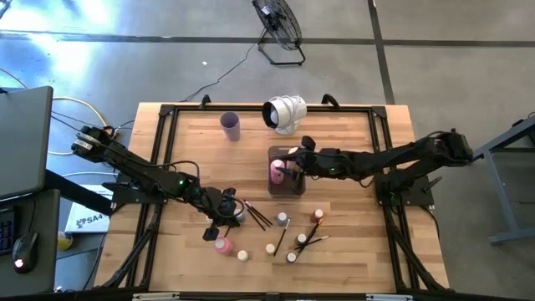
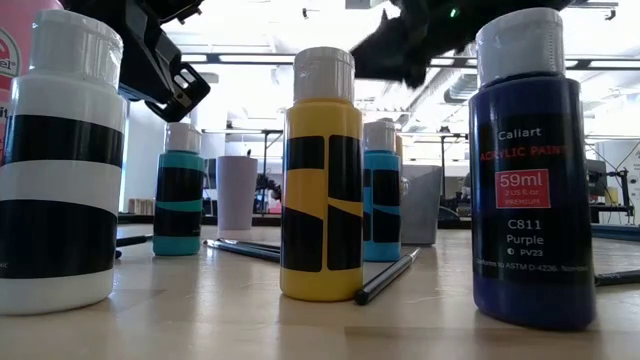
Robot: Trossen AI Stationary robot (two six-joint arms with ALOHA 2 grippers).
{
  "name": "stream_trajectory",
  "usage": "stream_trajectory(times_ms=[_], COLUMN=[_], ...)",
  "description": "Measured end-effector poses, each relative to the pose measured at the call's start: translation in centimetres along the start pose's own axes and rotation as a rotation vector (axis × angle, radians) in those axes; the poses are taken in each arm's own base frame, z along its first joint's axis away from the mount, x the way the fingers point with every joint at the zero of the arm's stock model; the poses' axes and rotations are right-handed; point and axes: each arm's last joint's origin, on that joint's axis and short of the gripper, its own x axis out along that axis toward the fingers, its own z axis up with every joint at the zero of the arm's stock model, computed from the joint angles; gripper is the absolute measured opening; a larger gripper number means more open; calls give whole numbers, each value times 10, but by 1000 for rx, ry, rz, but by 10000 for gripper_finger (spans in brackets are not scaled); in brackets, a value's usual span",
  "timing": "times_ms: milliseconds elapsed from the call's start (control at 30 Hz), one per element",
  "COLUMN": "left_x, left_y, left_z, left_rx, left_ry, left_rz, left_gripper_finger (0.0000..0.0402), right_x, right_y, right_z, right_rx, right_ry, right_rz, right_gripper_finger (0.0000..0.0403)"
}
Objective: Pick & Place Paint Supplies
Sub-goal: Put the top pink paint bottle into the black bin
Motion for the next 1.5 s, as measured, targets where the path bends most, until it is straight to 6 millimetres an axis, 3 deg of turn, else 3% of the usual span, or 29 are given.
stream_trajectory(times_ms=[233, 433, 633, 800, 967, 1133, 1333, 1500], left_x=[0, -1, -3, -4, -5, -5, -5, -7], left_y=[0, -1, -2, 0, 0, 1, 5, 9], left_z=[2, 12, 23, 28, 30, 31, 27, 30], left_rx=[1, 60, 118, 98, 100, 95, 50, 55], left_ry=[-17, -136, -257, -323, -349, -363, -344, -383], left_rz=[-3, 27, 96, 178, 180, 228, 334, 455], left_gripper_finger=[6, 6, 6, 6, 6, 6, 6, 6], right_x=[-43, -72, -85, -93, -105, -113, -106, -98], right_y=[11, 26, 46, 65, 75, 73, 62, 43], right_z=[24, 18, 2, -23, -50, -59, -59, -54], right_rx=[8, -11, -12, 1, 4, 19, -105, -166], right_ry=[-34, 89, 184, 135, -51, -217, -232, -225], right_rz=[86, 167, 244, 284, 300, 275, 209, 118], right_gripper_finger=[158, 111, 11, 3, 2, 2, 2, 2])
